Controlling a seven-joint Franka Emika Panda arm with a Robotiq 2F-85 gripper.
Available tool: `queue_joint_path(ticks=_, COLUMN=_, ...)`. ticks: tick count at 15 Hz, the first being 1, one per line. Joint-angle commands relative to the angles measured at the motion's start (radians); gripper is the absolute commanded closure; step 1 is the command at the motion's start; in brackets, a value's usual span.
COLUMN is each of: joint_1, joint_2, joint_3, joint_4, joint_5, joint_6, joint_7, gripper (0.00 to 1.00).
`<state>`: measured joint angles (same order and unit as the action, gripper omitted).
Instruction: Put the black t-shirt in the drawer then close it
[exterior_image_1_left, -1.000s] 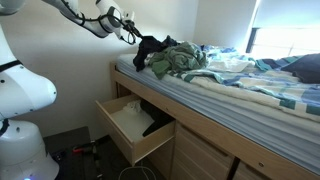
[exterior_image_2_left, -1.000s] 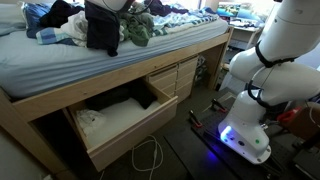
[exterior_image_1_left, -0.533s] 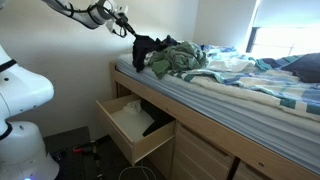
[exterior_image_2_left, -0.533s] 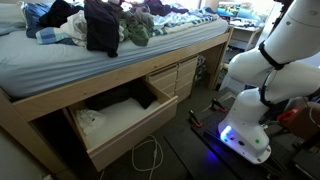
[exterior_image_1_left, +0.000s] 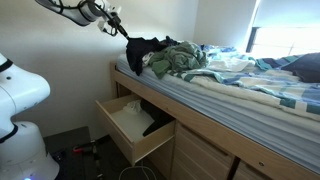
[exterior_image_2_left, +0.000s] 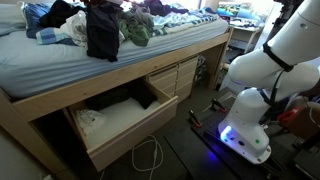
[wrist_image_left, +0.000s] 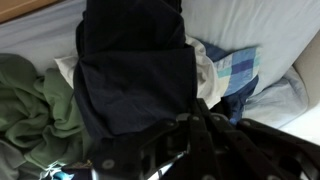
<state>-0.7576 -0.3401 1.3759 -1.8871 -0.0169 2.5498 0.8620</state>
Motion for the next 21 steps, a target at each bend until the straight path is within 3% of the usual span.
queue_joint_path(ticks=1, joint_1=0.181, joint_2=0.004, joint_3=-0.144, joint_4=-0.046, joint_5=0.007, joint_6=-0.034, joint_7=-0.034, gripper=1.00)
queue_joint_path(ticks=7, joint_1=0.470, joint_2=0.003, joint_3=-0.386, joint_4=-0.119, joint_5=-0.022, joint_6=-0.028, joint_7=-0.031, gripper=1.00)
queue_joint_path(ticks=12, joint_1=0.647, joint_2=-0.003, joint_3=-0.540, joint_4=-0.161, joint_5=-0.030, joint_6=-0.026, joint_7=-0.034, gripper=1.00)
queue_joint_path(ticks=16, joint_1=0.707, joint_2=0.017, joint_3=-0.594, joint_4=-0.164, joint_5=-0.054, joint_6=-0.017, joint_7=0.005, gripper=0.99)
queue_joint_path(ticks=21, joint_1=0.718, joint_2=0.017, joint_3=-0.604, joint_4=-0.170, joint_5=-0.054, joint_6=-0.016, joint_7=0.004, gripper=0.99)
